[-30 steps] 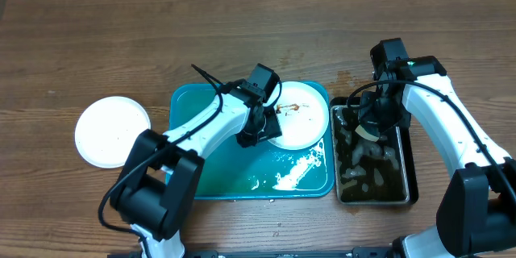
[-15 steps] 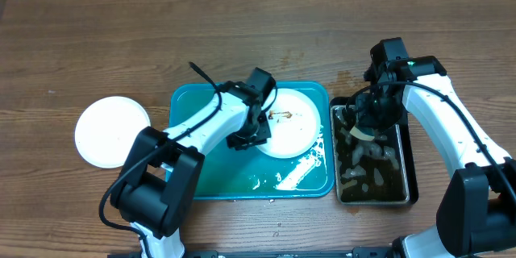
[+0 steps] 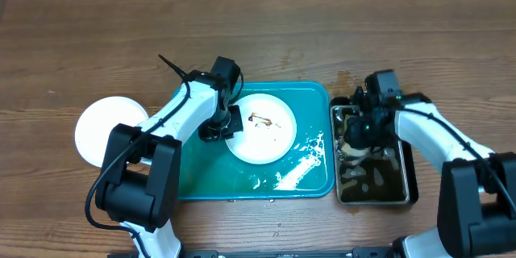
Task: Clean dirty plates on tray and stack at the side
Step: 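Dip and swish the sponge in the soapy water with the right gripper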
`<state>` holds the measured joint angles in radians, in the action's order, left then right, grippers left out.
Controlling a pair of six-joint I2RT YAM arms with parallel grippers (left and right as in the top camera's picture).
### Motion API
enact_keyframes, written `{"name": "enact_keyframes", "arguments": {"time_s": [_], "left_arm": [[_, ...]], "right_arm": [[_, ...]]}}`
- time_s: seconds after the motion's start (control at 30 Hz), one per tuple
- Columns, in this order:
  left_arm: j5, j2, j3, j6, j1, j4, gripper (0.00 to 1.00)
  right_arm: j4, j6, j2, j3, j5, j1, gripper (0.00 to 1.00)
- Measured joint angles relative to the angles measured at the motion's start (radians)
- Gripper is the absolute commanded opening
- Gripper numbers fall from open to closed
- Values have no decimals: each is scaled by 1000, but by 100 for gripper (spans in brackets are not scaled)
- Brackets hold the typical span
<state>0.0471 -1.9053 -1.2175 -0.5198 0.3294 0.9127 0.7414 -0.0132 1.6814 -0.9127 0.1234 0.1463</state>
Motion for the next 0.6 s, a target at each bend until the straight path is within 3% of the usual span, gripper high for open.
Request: {"name": "enact_keyframes", "arguments": {"time_s": [0.3,0.6], "left_arm": [[1,0,0,4,0,1,5],[0,0,0,7,0,8,6]], "right_arm": [[-26,282,-44,58,-26,-30,4],[-141,214,-24,89,324,-17,4]]}}
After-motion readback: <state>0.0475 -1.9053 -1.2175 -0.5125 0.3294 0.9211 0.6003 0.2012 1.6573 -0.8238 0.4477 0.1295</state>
